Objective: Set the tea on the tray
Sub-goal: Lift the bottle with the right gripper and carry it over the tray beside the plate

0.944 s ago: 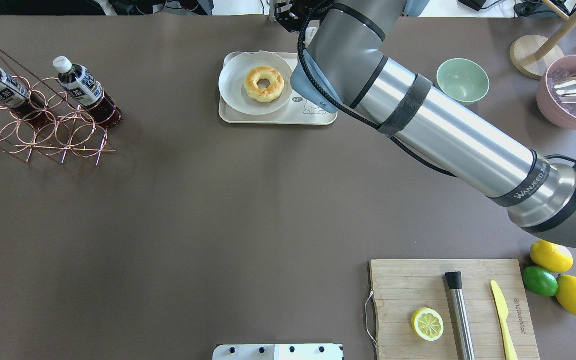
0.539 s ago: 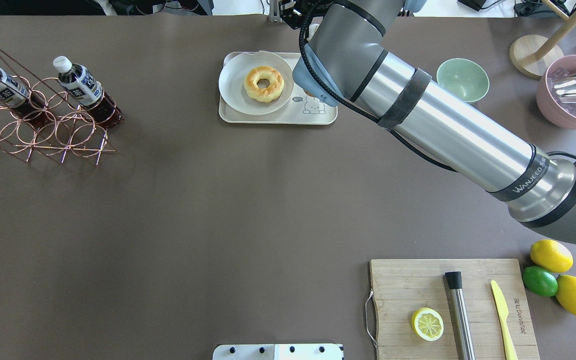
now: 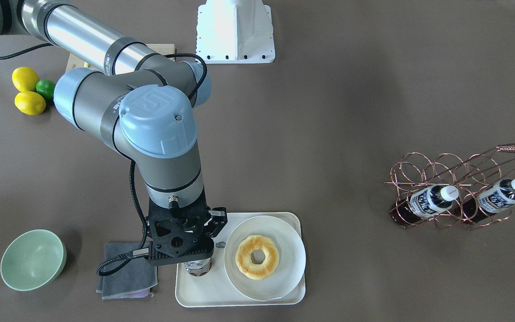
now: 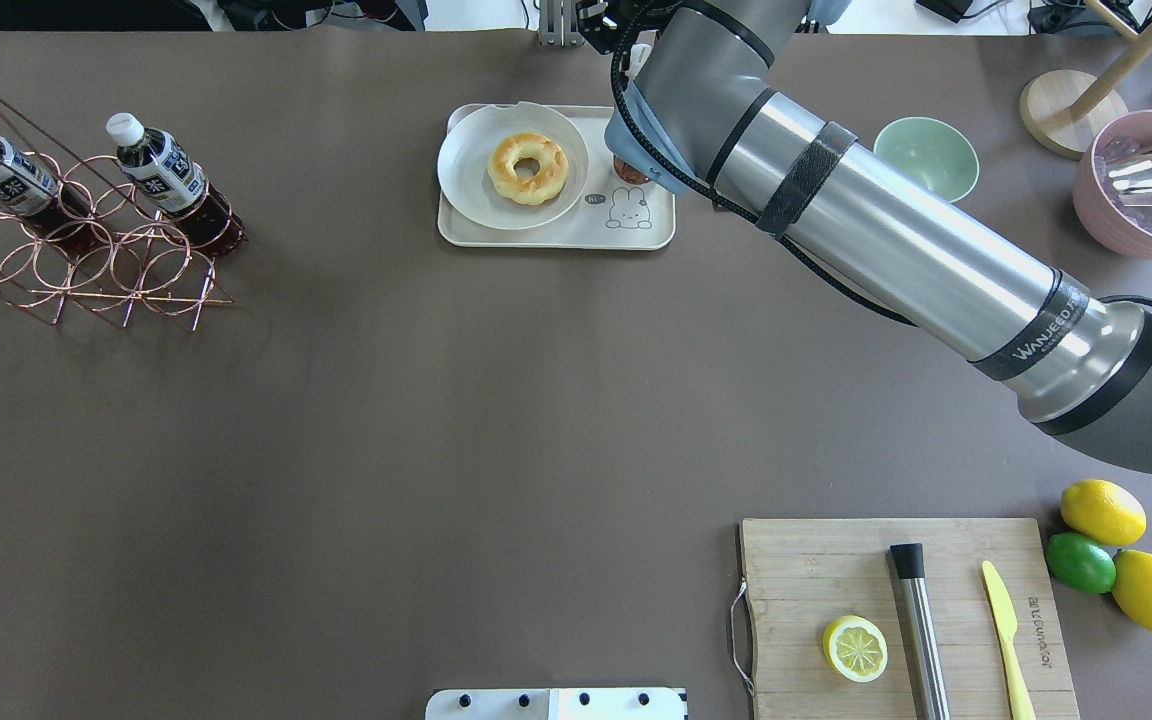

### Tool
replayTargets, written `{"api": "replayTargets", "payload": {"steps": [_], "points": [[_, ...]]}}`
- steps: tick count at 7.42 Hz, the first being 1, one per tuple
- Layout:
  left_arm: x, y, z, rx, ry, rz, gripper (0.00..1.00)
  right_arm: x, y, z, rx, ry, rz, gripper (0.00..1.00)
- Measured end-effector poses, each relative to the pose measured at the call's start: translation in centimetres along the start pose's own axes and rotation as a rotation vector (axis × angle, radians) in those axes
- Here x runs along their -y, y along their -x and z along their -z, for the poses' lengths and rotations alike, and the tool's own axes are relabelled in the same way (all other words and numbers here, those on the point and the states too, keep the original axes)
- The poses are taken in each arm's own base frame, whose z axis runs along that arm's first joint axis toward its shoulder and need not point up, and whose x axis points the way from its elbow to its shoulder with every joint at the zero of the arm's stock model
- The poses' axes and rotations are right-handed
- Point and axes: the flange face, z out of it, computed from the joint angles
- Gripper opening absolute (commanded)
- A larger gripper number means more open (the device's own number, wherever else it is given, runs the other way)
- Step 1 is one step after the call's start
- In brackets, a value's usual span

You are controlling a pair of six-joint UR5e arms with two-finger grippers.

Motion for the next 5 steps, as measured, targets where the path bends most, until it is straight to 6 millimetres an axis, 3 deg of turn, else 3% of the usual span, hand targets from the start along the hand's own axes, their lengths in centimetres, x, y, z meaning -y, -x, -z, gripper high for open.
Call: {"api": "replayTargets", "payload": {"steps": [2,4,5], "points": [[0.05,-0.04,0.00,0.000,0.000,0.000,0.97,-0.06,-0.01,-0.06,0.002,0.002,0.006,0.35],[0.07,0.11,-0.17,0.000,0.003,0.003,0.97,-0.13,-0.02,-0.15,0.002,0.003,0.006,0.55],[0.10,0.13,-0.20,0.000,0.003,0.003,0.97,-0.17,-0.09,-0.24,0.003,0.004,0.005,0.76]]}}
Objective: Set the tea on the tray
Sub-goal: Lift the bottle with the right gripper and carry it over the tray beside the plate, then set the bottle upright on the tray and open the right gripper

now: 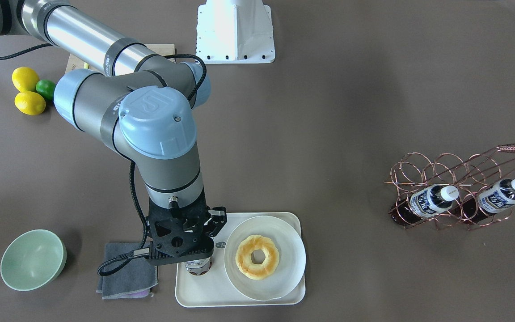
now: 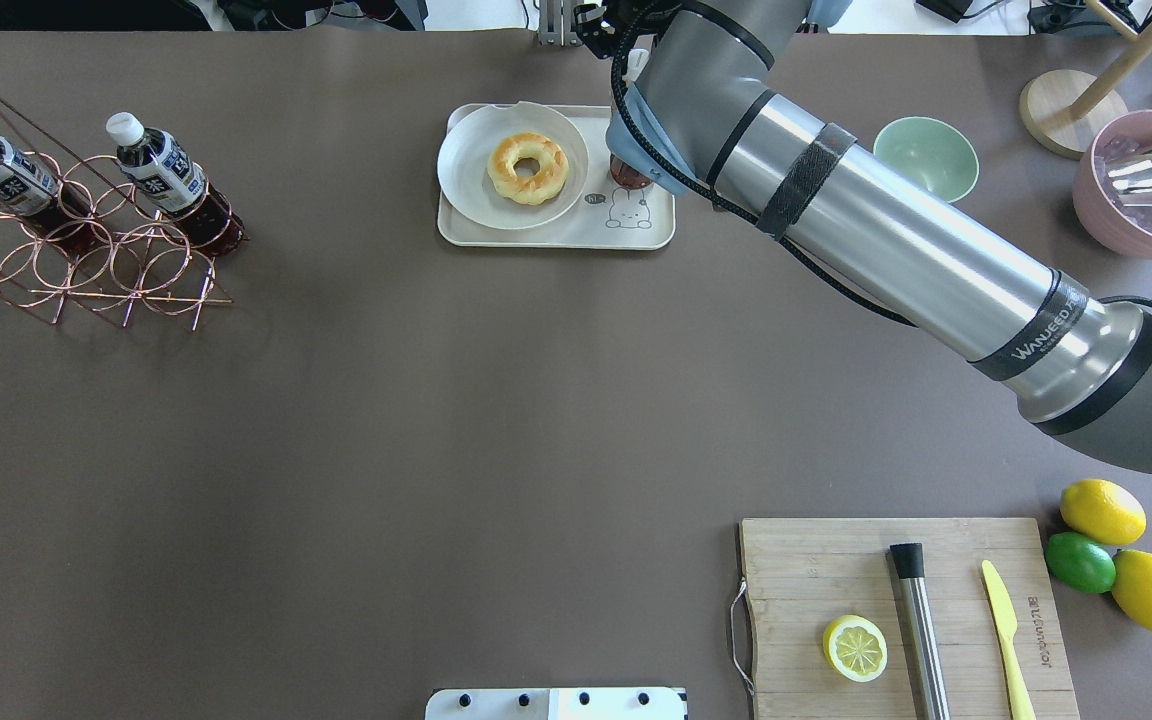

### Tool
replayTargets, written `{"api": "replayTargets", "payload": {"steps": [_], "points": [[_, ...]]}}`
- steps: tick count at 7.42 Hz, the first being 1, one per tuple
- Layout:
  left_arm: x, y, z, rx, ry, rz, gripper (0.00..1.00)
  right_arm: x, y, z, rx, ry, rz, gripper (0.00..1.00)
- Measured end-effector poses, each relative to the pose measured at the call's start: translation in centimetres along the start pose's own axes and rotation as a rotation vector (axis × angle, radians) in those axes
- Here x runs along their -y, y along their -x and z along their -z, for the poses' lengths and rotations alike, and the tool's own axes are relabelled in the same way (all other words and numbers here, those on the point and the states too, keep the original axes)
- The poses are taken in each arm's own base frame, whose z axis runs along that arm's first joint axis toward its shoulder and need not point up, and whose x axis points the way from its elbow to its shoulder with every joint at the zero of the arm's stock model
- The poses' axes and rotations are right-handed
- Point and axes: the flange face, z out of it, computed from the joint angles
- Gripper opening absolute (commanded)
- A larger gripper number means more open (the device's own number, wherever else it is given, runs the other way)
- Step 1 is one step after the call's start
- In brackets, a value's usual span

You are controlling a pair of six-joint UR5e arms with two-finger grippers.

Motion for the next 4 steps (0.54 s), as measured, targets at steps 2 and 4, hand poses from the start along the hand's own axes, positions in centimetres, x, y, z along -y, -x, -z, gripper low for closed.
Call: {"api": "replayTargets", "payload": {"steps": [2,4], "points": [[-0.06,0.07,-0.03,0.000,0.001,0.001,0.97,-0.02,-0.02,-0.03,0.001,0.000,-0.002,1.00],[-0.26,0.25,-0.20,0.001,0.005,0.004,0.97,0.19,0.09,0.68,0.014,-0.001,-0.007,1.00]]}}
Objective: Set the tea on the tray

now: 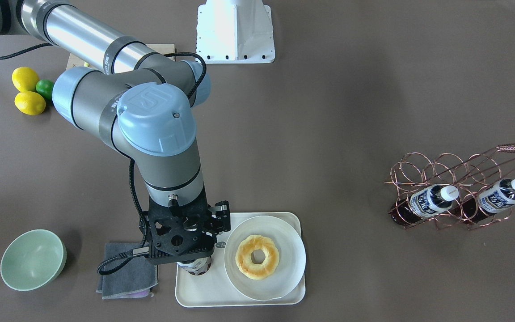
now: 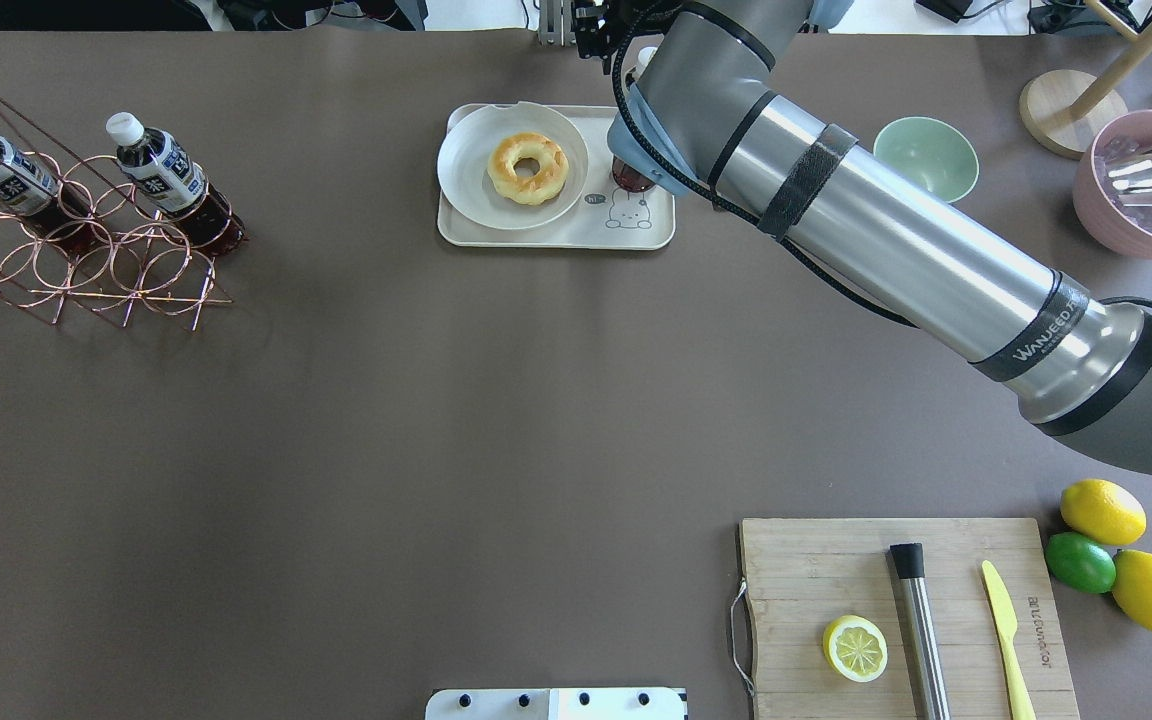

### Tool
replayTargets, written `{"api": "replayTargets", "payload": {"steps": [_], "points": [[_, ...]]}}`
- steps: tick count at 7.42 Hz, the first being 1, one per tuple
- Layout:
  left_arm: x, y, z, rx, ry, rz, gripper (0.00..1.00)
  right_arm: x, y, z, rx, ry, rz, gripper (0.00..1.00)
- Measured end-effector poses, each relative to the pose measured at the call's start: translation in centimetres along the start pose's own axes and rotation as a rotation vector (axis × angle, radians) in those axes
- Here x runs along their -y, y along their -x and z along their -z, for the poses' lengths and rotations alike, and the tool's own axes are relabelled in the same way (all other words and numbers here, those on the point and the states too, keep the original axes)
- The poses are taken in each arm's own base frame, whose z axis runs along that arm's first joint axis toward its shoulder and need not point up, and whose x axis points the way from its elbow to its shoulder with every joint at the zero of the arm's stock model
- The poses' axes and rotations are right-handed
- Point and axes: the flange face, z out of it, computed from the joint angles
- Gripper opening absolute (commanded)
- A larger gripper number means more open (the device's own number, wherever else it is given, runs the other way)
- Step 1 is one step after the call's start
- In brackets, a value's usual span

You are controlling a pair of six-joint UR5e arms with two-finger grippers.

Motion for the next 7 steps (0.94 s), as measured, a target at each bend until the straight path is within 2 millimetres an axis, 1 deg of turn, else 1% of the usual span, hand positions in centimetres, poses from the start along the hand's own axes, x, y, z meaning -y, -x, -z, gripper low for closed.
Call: {"api": "replayTargets", "payload": {"steps": [1,2,3,4,5,6,7], "points": [[-0.1,0.2,-0.2,0.000,0.004,0.003,0.97,0.5,-0.6,1.0,0.021,0.014,-0.010,1.00],[-0.1,0.4,-0.4,0.000,0.008,0.005,0.97,1.1,-1.8,2.8,0.053,0.036,-0.026,1.00],[0.0,0.5,-0.3,0.001,0.006,0.007,0.97,1.3,-3.7,5.3,0.074,0.062,-0.041,1.00],[0.0,1.1,0.3,0.007,-0.005,0.019,0.97,0.3,-6.3,7.3,0.078,0.074,-0.032,1.00],[-0.2,1.9,0.7,0.013,-0.011,0.016,0.97,-2.2,-9.9,8.7,0.078,0.073,-0.011,1.00],[-0.5,3.1,1.3,0.018,-0.012,0.007,0.97,-5.5,-14.7,9.6,0.076,0.070,0.014,1.00],[-0.8,4.4,1.5,0.018,0.004,0.007,0.97,-9.1,-20.8,10.1,0.064,0.073,0.057,1.00]]}}
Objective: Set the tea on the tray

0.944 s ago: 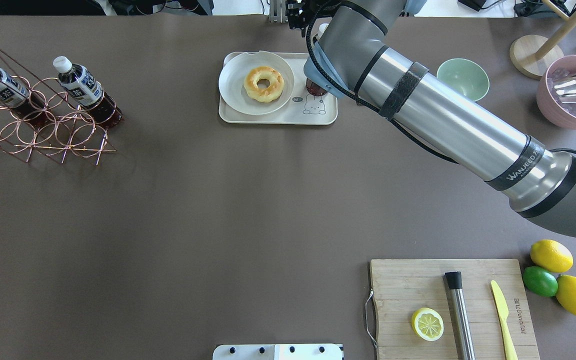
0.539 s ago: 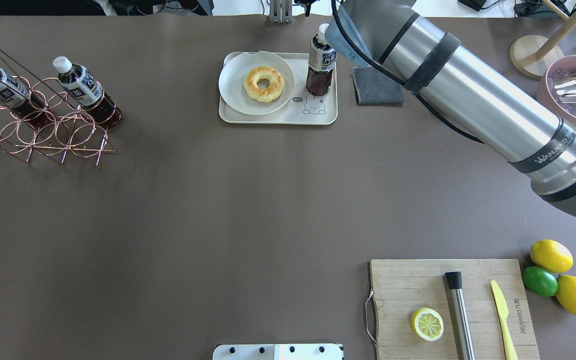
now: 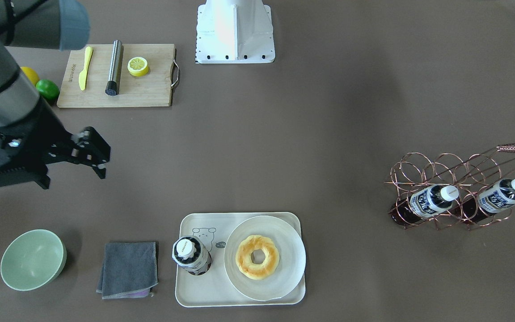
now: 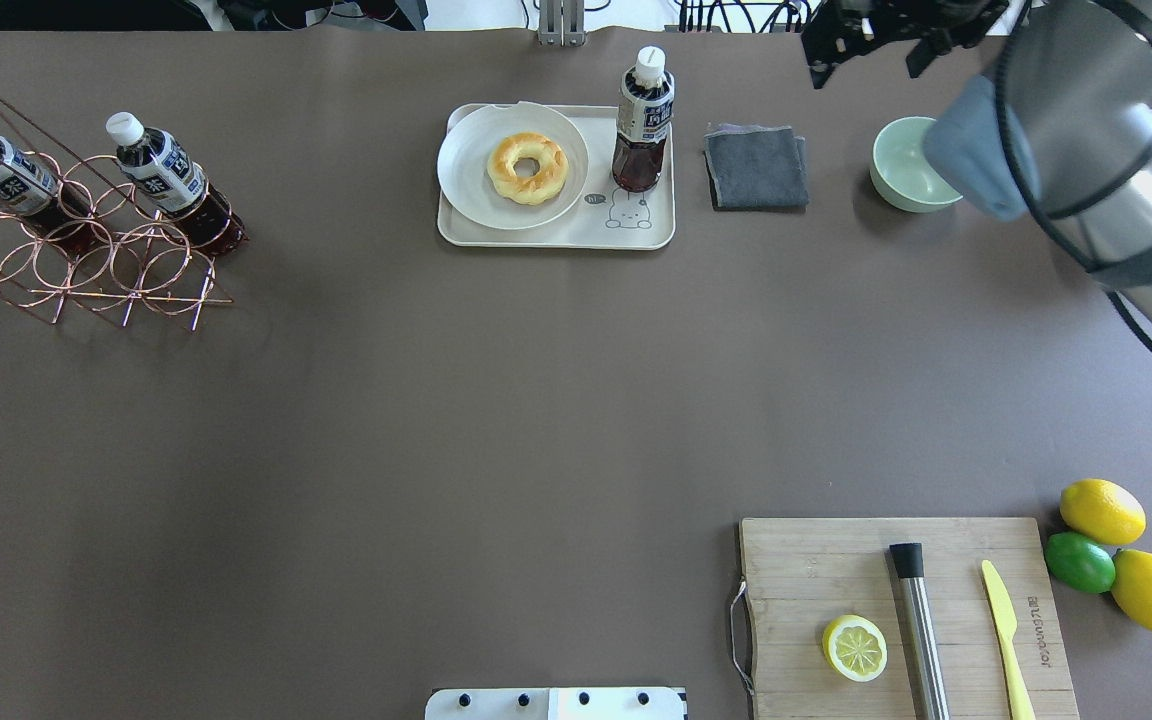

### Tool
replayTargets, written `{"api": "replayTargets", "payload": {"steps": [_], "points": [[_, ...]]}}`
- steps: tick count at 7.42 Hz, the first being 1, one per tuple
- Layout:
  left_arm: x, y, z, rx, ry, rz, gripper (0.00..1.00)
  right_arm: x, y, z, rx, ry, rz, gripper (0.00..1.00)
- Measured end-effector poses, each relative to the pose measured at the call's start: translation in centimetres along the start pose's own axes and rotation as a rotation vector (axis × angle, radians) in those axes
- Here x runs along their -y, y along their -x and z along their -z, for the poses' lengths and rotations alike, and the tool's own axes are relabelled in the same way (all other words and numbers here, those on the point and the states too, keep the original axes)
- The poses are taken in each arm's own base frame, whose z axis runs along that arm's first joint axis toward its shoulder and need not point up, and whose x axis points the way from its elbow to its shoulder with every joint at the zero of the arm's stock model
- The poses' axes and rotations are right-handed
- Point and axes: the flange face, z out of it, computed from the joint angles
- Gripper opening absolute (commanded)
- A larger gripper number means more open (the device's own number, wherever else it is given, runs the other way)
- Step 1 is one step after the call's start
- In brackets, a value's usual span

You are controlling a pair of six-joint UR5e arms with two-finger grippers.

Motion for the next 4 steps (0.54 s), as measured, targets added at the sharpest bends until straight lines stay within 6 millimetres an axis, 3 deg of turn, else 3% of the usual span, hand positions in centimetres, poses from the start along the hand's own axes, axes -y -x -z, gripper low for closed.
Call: {"api": "replayTargets", "payload": {"steps": [2,4], "points": [[0.5,1.4,0.4,-0.027,0.046,0.043,0.97,-5.7,-12.8,0.4,-0.033,0.045,0.108,1.00],[0.4,1.9,0.5,-0.058,0.069,0.068,0.97,-9.6,-26.7,1.0,-0.057,0.099,0.199,1.00]]}}
